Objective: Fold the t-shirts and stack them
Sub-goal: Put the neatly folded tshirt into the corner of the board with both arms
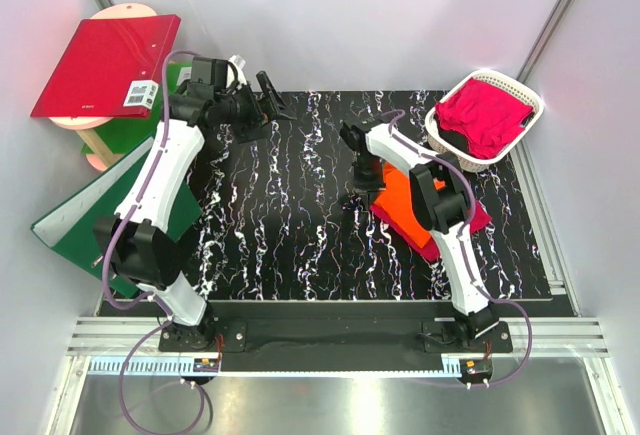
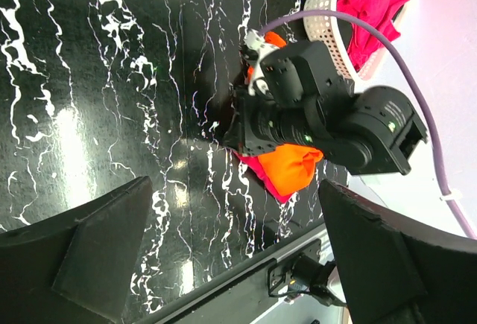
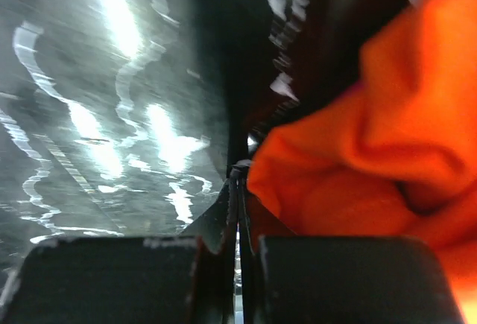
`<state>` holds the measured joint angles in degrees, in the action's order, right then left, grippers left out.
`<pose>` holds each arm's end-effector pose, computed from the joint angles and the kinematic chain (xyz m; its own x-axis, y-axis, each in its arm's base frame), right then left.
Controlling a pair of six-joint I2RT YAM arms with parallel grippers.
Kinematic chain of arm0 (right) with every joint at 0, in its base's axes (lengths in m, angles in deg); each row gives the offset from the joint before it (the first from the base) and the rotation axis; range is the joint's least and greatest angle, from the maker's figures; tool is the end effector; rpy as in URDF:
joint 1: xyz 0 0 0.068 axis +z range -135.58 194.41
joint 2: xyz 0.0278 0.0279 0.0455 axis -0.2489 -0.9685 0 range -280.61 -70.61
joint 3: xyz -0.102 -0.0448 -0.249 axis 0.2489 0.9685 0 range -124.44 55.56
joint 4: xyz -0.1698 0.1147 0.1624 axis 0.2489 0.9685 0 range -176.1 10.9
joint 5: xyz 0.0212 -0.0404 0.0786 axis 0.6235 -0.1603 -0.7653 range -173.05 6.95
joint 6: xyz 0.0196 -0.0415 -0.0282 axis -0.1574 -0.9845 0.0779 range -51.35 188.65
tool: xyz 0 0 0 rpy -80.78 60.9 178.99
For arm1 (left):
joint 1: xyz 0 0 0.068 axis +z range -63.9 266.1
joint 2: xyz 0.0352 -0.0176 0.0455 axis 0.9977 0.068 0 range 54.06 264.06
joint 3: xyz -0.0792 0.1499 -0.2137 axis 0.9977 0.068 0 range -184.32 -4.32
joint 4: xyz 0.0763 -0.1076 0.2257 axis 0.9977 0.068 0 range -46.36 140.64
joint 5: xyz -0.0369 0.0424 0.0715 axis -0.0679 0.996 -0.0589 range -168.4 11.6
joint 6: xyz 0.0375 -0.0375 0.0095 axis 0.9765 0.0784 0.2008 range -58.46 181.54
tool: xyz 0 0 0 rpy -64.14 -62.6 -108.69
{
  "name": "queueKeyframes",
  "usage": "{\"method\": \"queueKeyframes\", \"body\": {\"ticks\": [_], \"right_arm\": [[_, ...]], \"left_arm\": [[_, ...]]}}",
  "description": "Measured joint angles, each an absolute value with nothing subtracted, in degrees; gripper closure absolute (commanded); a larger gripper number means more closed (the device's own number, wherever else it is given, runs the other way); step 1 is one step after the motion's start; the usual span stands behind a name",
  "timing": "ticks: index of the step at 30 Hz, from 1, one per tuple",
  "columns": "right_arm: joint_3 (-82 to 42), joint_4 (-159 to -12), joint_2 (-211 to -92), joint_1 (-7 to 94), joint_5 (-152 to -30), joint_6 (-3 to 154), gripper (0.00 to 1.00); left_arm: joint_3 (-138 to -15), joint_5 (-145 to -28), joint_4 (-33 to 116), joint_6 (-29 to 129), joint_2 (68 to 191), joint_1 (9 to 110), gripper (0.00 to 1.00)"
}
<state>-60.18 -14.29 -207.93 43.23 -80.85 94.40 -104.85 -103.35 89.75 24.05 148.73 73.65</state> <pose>0.4014 0.2194 0.1487 -0.9979 -0.0535 0.0366 -0.0556 0.9966 -0.0602 0.3485 -0.0923 0.3926 -0.8110 -0.3861 -0.4396 0.0205 0.7321 -0.6808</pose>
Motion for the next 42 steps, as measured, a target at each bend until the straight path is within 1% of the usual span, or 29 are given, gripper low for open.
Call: {"method": "queueKeyframes", "body": {"ticks": [7, 16, 19, 23, 29, 32, 35, 40, 42], "right_arm": [[-46.94, -17.04, -200.91, 43.26, -76.83, 96.50, 1.00], [-36.18, -8.19, -199.10, 41.31, -73.24, 97.55, 1.00], [-34.94, -7.12, -199.10, 40.59, -72.54, 97.62, 1.00], [-37.12, -7.45, -197.55, 40.46, -73.44, 96.94, 1.00], [-50.48, -8.72, -192.93, 40.70, -74.66, 93.92, 1.00], [-55.53, -9.18, -192.63, 40.76, -74.38, 92.37, 1.00], [-58.96, -9.39, -196.91, 40.79, -73.81, 90.93, 1.00], [-59.68, -9.98, -207.08, 40.79, -74.27, 89.53, 1.00], [-60.86, -7.36, -209.44, 40.85, -74.38, 88.68, 1.00]], "left_arm": [[-102.80, -104.37, 88.92, 24.05, 148.73, 73.65, 0.01], [-101.38, -105.73, 88.46, 24.07, 148.73, 73.65, 0.01], [-101.25, -106.19, 88.44, 24.11, 148.76, 73.65, 0.01], [-101.25, -106.49, 88.04, 24.27, 148.76, 73.65, 0.01], [-101.25, -106.69, 87.54, 24.29, 148.95, 73.65, 0.01], [-101.25, -106.71, 87.41, 24.29, 149.48, 73.65, 0.01], [-101.25, -106.69, 87.28, 24.27, 150.07, 73.65, 0.01], [-101.25, -106.69, 87.23, 24.27, 150.20, 73.65, 0.01], [-101.25, -106.67, 87.21, 24.25, 150.20, 73.65, 0.01]]}}
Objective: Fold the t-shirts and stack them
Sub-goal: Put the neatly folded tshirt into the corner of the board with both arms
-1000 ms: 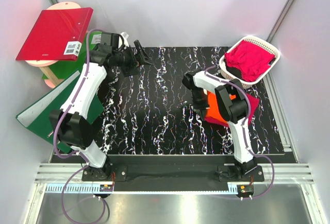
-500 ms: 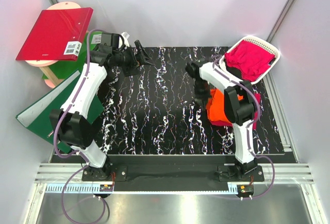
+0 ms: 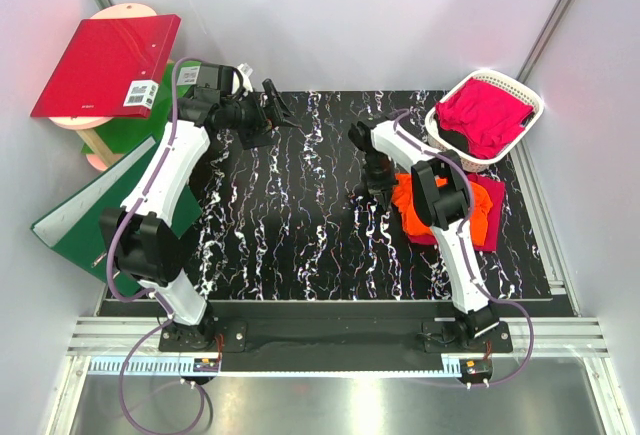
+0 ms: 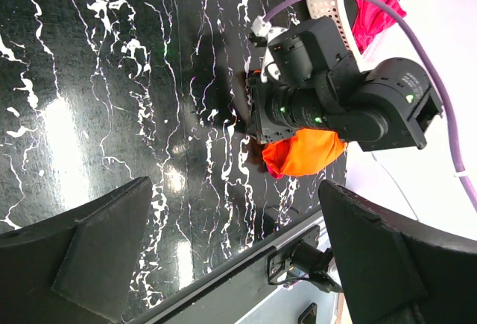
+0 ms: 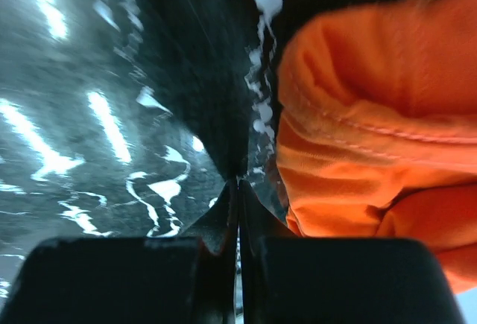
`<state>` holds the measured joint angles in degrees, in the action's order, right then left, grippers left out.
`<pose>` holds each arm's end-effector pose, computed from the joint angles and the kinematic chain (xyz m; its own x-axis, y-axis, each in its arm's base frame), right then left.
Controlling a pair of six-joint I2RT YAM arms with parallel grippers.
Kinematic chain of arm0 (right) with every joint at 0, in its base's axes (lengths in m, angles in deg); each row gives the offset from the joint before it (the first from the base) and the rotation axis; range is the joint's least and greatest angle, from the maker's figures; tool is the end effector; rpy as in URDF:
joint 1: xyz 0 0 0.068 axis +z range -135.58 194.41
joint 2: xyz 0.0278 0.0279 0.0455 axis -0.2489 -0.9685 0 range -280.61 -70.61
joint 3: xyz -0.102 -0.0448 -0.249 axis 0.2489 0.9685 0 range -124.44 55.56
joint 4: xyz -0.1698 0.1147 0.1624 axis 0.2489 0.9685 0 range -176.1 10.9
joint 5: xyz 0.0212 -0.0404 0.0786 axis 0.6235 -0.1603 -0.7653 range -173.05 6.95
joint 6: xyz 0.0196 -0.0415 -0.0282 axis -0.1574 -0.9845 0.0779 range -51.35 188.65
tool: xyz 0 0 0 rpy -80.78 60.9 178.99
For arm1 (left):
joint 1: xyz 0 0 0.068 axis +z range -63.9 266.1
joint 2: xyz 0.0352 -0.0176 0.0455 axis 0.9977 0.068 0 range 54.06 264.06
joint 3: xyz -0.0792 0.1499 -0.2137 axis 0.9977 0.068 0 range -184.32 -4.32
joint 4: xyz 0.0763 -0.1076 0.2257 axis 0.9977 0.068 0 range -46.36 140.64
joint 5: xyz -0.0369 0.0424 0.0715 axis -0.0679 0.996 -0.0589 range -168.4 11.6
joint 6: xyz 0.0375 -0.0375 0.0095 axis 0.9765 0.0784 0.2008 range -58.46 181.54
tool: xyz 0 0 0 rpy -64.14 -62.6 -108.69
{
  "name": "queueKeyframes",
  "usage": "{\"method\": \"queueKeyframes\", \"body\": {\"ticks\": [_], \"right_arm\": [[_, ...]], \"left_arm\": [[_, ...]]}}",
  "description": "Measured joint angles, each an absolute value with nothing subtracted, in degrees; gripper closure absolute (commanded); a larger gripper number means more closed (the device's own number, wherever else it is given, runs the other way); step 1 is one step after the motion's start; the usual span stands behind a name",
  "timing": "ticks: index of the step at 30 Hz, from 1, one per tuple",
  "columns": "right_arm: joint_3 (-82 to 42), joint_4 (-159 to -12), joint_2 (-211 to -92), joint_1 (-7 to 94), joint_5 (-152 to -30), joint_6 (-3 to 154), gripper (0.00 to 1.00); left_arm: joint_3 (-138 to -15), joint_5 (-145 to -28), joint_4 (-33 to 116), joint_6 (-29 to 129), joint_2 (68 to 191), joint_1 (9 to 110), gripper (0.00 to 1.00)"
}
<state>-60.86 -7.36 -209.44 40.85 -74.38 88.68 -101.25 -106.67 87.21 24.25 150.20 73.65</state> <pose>0.4025 0.1943 0.1422 -0.9851 -0.1116 0.1310 -0.1371 0.9691 -0.2052 0.3574 -0.0962 0.3678 -0.8484 -0.3592 -0.3889 0.0192 0.7132 -0.7007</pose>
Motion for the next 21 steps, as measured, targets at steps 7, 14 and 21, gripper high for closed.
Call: {"method": "queueKeyframes", "body": {"ticks": [7, 14, 21], "right_arm": [[-62.98, -8.74, -210.03, 40.87, -70.64, 87.45, 1.00], [-53.52, -5.68, -208.02, 38.40, -64.61, 87.69, 1.00], [-43.66, -4.43, -205.41, 29.09, -60.28, 88.33, 1.00]], "left_arm": [[-101.25, -106.69, 87.19, 24.20, 150.22, 73.65, 0.01], [-101.27, -106.67, 86.99, 23.98, 150.22, 73.65, 0.01], [-101.27, -106.69, 86.82, 23.83, 150.22, 73.63, 0.01]]}}
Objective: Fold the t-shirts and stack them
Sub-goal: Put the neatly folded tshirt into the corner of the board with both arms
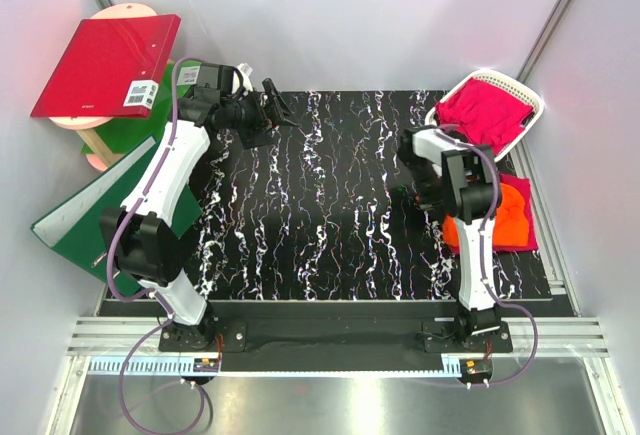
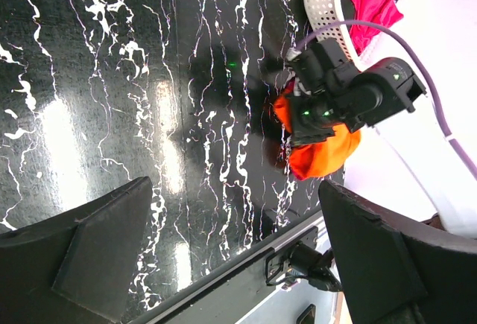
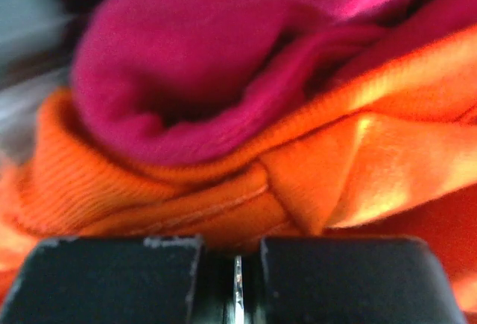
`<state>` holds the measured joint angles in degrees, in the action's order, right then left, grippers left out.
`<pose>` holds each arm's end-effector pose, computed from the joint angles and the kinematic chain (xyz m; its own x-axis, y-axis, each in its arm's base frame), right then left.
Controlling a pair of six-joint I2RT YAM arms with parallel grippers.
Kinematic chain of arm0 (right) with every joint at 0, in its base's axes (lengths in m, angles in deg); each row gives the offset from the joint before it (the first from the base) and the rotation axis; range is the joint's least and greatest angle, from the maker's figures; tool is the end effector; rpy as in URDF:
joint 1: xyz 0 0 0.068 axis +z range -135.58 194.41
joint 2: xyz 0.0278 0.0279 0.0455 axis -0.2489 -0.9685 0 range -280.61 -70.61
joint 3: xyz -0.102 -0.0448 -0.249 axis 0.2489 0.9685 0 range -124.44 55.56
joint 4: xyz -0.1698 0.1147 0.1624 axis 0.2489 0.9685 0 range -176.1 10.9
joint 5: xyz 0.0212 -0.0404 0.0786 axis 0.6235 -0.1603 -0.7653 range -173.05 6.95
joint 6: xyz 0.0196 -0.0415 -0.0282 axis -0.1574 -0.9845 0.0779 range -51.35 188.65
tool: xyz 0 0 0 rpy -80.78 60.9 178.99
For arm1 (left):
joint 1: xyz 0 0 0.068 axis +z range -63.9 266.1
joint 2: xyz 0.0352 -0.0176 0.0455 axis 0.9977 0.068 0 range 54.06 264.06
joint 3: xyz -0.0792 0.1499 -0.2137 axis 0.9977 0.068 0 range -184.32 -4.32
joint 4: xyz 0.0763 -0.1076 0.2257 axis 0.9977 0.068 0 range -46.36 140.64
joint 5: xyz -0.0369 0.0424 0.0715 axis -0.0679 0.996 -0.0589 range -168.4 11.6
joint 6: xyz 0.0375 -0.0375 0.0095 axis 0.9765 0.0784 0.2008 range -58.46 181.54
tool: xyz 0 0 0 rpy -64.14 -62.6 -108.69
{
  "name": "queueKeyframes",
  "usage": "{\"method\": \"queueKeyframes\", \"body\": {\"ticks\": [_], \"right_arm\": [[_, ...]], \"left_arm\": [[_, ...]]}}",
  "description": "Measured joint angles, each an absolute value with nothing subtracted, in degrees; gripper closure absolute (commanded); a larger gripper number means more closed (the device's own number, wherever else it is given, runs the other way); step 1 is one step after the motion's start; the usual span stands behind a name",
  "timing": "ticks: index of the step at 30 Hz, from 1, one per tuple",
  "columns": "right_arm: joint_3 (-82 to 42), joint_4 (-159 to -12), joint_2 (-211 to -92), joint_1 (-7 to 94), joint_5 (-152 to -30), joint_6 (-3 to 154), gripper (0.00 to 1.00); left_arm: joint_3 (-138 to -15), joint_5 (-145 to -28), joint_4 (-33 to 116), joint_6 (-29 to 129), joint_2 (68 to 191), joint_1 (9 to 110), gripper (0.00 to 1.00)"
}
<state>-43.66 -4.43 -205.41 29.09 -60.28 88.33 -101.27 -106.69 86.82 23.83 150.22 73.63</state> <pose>0.3819 0.0859 0.1121 -0.9462 0.0732 0.3152 -0.0918 0.8735 -0.4782 0.3579 -0.0964 0.3683 -0.8461 -0.3646 -0.3888 0.0181 0.7094 -0.7046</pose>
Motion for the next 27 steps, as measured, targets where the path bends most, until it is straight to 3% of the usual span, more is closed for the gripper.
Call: {"method": "queueKeyframes", "body": {"ticks": [5, 14, 19, 20, 21, 25, 27], "right_arm": [[-40.40, -5.94, -203.93, 23.72, -57.59, 87.67, 1.00], [-40.42, -7.01, -203.64, 24.06, -56.11, 87.45, 1.00], [-41.12, -9.24, -199.58, 24.39, -59.84, 86.82, 0.91], [-41.54, -9.77, -197.52, 24.55, -61.29, 86.36, 0.75], [-41.85, -10.23, -195.58, 24.70, -62.75, 85.99, 0.52], [-44.29, -12.28, -183.32, 25.64, -69.44, 84.17, 0.01], [-45.80, -13.57, -177.66, 25.90, -71.91, 83.80, 0.00]], "left_arm": [[-101.27, -106.69, 86.80, 23.70, 150.24, 73.41, 0.01], [-101.27, -106.74, 86.78, 23.57, 150.44, 73.00, 0.01], [-101.25, -106.74, 86.75, 23.61, 150.44, 72.87, 0.01], [-101.25, -106.76, 86.75, 23.61, 150.44, 72.84, 0.01], [-101.25, -106.82, 86.69, 23.63, 150.44, 72.84, 0.01], [-101.25, -106.89, 86.40, 23.79, 150.55, 72.69, 0.01], [-101.25, -106.89, 86.32, 23.83, 150.70, 72.58, 0.01]]}}
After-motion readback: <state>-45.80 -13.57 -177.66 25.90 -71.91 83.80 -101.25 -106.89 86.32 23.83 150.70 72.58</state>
